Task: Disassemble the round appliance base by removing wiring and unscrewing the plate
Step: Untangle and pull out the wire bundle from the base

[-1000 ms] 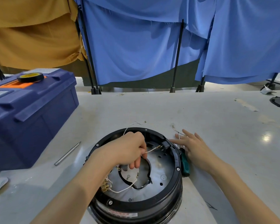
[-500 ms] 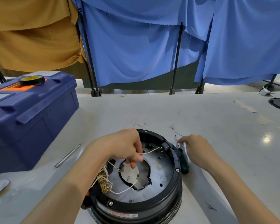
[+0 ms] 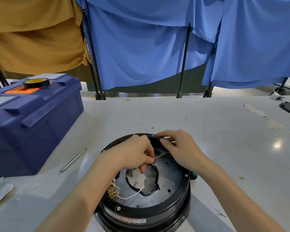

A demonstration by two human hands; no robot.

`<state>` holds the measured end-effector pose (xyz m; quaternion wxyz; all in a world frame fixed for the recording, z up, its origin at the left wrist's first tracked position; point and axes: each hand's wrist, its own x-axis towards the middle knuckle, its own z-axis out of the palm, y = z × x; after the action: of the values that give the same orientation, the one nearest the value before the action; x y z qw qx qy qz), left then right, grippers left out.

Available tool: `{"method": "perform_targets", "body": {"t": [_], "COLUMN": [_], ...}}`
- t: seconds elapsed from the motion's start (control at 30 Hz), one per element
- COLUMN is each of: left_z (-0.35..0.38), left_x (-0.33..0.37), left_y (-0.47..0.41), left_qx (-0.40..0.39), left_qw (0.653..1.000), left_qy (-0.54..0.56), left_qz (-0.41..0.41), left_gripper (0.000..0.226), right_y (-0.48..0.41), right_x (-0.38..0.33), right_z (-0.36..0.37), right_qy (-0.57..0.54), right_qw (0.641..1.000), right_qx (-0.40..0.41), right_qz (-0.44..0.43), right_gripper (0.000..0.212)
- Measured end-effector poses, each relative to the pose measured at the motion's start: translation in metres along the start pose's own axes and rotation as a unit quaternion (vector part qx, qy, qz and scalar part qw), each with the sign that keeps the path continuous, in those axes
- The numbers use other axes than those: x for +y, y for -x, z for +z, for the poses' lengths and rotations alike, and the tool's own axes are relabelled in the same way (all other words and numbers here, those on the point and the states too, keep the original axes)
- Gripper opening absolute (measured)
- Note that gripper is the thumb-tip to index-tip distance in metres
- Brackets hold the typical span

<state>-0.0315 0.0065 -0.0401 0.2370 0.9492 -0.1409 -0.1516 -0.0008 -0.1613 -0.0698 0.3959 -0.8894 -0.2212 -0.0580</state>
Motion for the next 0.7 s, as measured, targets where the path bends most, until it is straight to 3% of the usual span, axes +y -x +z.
{"method": "perform_targets", "body": {"t": [0.23,0.5,0.7], "left_z": [0.012,0.013,0.004], "left_x": [0.016,0.006,-0.006], "left_y": [-0.010,-0.015,-0.006], "left_qx": [-0.030,-0.003,-0.064], "left_qw": [0.994,0.984,0.967], "left_qy": [0.098,0.175,0.246], "left_qz": [-0.024,-0.036,0.001], "left_gripper": [0.026,0.034,0.029], "right_y": [-0.009,-0.007,-0.006], "right_x": [0.003,0.011,0.013], "right_z": [0.007,0.009,0.010], "right_qy": [-0.002,-0.028,-0.054], "right_qw": [0.999,0.999,0.998], "right_qx": [0.012,0.011,0.017], "right_qz": [0.050,0.036,0.032], "right_gripper": [0.036,0.034,0.033]}}
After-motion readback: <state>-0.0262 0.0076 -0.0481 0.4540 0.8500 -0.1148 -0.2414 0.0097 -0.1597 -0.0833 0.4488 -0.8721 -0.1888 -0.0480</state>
